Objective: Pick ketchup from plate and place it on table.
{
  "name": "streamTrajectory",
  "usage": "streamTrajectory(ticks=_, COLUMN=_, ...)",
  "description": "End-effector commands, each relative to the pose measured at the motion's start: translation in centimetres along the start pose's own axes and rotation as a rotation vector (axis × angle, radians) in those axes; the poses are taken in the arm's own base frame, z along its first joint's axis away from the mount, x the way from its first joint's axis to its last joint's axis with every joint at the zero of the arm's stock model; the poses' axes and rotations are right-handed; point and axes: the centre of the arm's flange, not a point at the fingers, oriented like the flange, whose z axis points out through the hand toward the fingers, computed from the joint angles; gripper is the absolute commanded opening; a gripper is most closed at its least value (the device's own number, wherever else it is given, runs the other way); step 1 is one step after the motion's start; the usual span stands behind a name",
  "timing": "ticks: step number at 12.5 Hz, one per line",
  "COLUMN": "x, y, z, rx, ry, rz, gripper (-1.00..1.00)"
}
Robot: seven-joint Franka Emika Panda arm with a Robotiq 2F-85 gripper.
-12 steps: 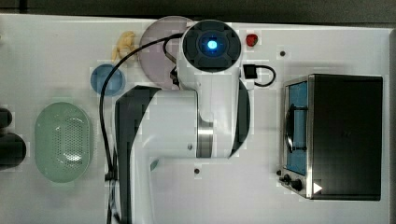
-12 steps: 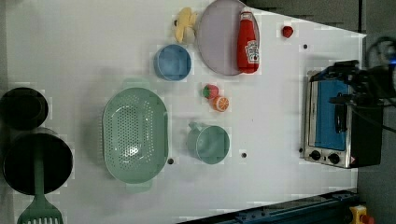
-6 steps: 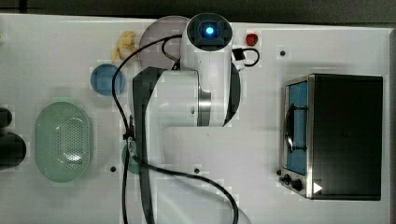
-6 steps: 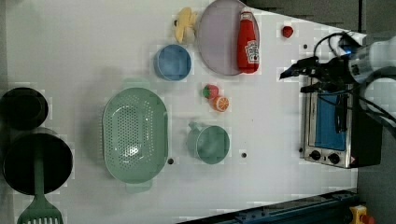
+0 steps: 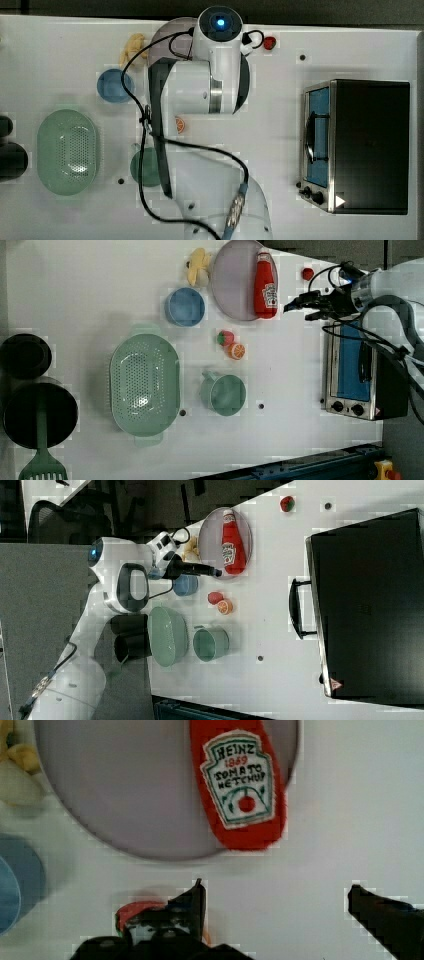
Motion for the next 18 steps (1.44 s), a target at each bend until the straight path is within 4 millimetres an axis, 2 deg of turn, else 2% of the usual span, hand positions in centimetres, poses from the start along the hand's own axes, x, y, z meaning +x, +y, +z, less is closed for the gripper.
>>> streamTrajectory(ticks=1, x=1.8, y=-0.6, z=0.3, rx=0.015, ry=0.031, rz=-0.081, gripper=1.0)
streamTrajectory(ticks=9, x=5.5, y=-2.6, z=8.8, rx=0.026, ry=0.129, rz=-0.17, gripper=1.0)
streamTrajectory(ticks=15, x=6.4, y=-2.4, z=12.5, rx=0.024, ry=0.185, rz=-0.177, gripper=1.0)
streamTrajectory(ticks=16, x=6.4, y=-2.5, z=12.5, rx=0.027, ry=0.192, rz=-0.178, gripper=0.92)
streamTrajectory(ticks=18, x=6.6, y=-2.4, z=12.3, rx=0.026, ry=0.195, rz=-0.175, gripper=0.42)
